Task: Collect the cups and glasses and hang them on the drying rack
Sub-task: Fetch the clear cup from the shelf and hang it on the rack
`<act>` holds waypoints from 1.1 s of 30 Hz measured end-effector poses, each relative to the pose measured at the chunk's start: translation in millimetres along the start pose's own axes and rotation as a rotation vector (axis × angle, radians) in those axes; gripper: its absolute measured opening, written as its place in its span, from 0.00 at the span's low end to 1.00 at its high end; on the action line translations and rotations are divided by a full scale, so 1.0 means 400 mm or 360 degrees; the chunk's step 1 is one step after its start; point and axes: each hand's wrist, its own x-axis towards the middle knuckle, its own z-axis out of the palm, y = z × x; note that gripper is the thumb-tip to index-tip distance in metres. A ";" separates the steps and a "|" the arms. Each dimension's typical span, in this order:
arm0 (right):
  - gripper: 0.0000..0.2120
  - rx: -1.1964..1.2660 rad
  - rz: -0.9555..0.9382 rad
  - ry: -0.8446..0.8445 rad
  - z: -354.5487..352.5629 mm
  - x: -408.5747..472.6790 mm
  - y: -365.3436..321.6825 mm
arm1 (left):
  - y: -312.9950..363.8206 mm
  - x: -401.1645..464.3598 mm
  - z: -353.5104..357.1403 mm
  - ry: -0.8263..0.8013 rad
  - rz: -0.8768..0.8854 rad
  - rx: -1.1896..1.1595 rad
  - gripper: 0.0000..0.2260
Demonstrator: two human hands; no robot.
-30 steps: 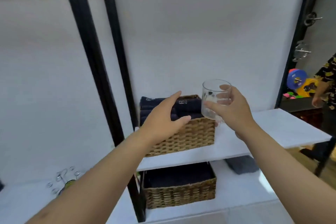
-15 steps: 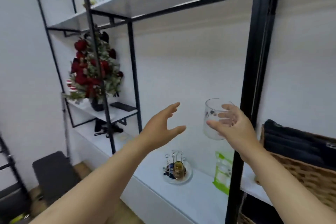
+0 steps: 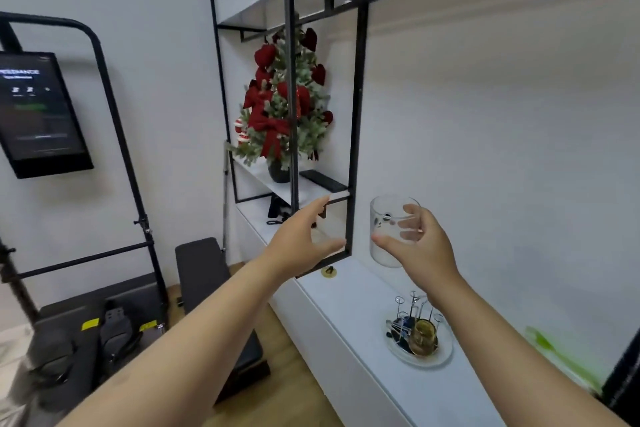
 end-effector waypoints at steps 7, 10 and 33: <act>0.36 -0.0015 0.0070 0.0064 0.170 0.221 0.074 | -0.176 0.236 -0.005 -0.0070 -0.0001 -0.0139 0.41; 0.37 -0.0028 0.0115 0.0166 0.224 0.319 0.098 | -0.208 0.363 0.008 -0.0126 0.0055 -0.0223 0.40; 0.34 -0.0102 0.0315 0.0388 0.200 0.774 0.546 | -0.238 0.960 0.546 -0.0426 0.0037 -0.0489 0.47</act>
